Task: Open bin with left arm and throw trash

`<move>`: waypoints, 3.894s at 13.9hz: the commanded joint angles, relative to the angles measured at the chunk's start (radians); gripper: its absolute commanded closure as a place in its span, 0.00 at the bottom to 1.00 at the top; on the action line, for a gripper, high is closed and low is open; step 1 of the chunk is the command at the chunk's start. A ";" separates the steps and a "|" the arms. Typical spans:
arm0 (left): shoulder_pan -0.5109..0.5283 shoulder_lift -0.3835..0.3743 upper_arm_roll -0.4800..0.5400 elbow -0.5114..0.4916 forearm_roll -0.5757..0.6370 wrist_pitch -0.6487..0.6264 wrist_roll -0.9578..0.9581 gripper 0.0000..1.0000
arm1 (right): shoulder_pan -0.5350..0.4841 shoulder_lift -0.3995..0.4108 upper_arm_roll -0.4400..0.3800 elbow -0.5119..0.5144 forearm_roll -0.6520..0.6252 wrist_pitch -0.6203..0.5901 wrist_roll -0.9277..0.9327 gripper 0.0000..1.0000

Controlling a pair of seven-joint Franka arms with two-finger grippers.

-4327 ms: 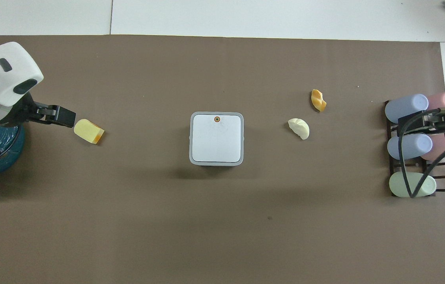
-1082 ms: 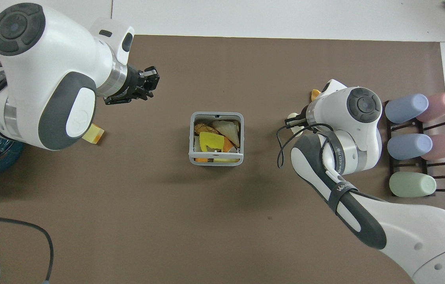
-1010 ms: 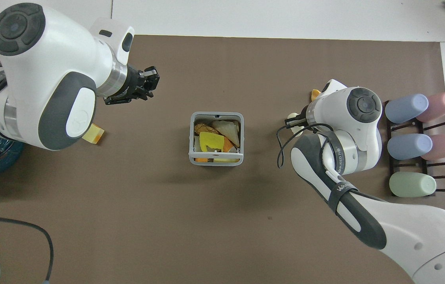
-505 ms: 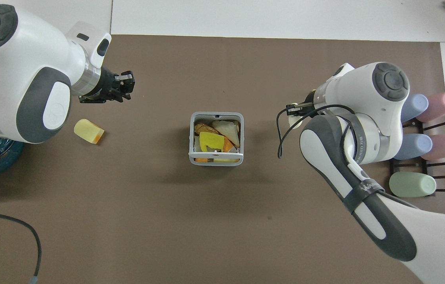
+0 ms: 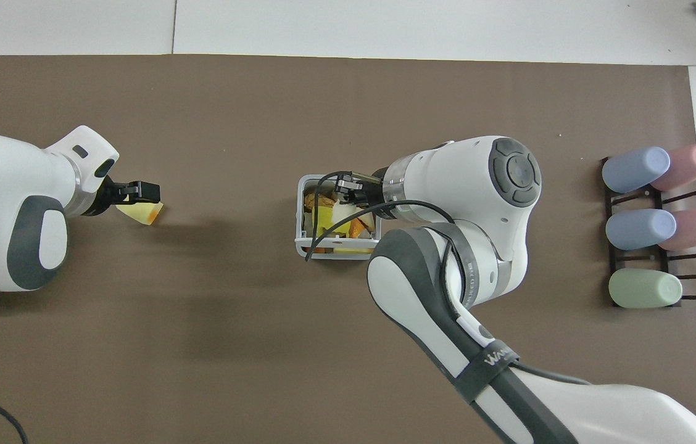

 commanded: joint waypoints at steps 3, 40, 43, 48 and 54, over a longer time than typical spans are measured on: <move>0.030 0.065 -0.004 -0.019 0.017 0.125 0.075 0.00 | 0.018 -0.002 0.000 -0.033 0.022 0.079 0.000 0.00; 0.016 0.163 -0.008 0.446 0.120 -0.505 0.078 1.00 | -0.353 0.095 0.029 0.057 -0.411 0.014 -0.610 1.00; -0.002 0.162 -0.012 0.536 0.114 -0.646 0.077 1.00 | -0.353 0.041 0.104 0.080 -0.226 -0.042 -0.435 1.00; -0.062 0.157 -0.015 0.632 0.110 -0.804 0.051 1.00 | -0.225 0.039 0.184 0.070 -0.082 0.038 -0.048 1.00; -0.157 0.157 -0.016 0.639 0.045 -0.782 -0.189 1.00 | -0.128 0.027 0.184 0.007 -0.081 0.049 0.100 0.27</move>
